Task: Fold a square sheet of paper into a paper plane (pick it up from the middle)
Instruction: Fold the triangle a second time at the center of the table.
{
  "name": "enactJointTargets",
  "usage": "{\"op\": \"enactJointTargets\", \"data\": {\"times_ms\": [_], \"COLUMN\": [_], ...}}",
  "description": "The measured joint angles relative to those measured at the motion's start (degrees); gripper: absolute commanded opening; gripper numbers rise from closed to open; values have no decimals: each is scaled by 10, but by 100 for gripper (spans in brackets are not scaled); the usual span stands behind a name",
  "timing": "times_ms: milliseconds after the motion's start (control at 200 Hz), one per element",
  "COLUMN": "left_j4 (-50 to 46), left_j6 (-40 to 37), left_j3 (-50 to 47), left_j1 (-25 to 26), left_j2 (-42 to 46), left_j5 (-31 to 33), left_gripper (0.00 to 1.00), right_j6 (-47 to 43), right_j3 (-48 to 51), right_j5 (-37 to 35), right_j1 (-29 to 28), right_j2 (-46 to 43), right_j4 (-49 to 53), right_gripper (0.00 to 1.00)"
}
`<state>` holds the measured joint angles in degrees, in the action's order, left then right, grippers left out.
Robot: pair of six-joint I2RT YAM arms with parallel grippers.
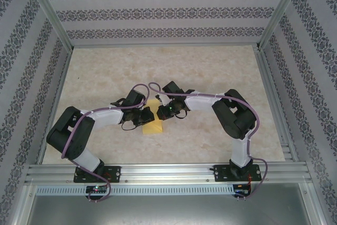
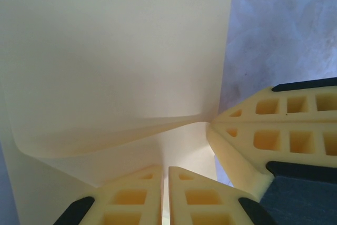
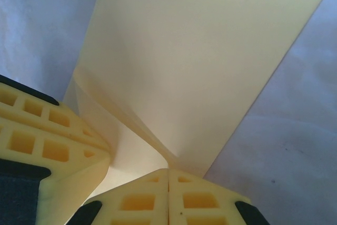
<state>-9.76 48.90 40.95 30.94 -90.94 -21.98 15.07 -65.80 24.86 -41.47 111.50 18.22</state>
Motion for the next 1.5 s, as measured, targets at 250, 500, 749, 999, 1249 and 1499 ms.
{"op": "enactJointTargets", "data": {"times_ms": [250, 500, 749, 999, 1249, 1499], "left_j4": [4, 6, 6, 5, 1, -1], "left_j6": [0, 0, 0, 0, -4, -7], "left_j3": [2, 4, 4, 4, 4, 7], "left_j1": [0, 3, 3, 3, 3, 4], "left_j2": [-5, -10, -14, -15, -19, -21], "left_j5": [0, 0, 4, 14, 18, 18], "left_gripper": [12, 12, 12, 11, 11, 11], "right_j6": [0, 0, 0, 0, 0, 7], "right_j3": [-2, -4, -6, -6, -6, -8], "right_j5": [-5, -10, -10, -10, -10, -5], "right_j1": [0, 0, 0, 0, 0, 0], "right_j2": [3, 4, 5, 5, 5, 4], "right_j4": [2, 5, 7, 7, 9, 12], "right_gripper": [7, 7, 8, 10, 14, 25]}}
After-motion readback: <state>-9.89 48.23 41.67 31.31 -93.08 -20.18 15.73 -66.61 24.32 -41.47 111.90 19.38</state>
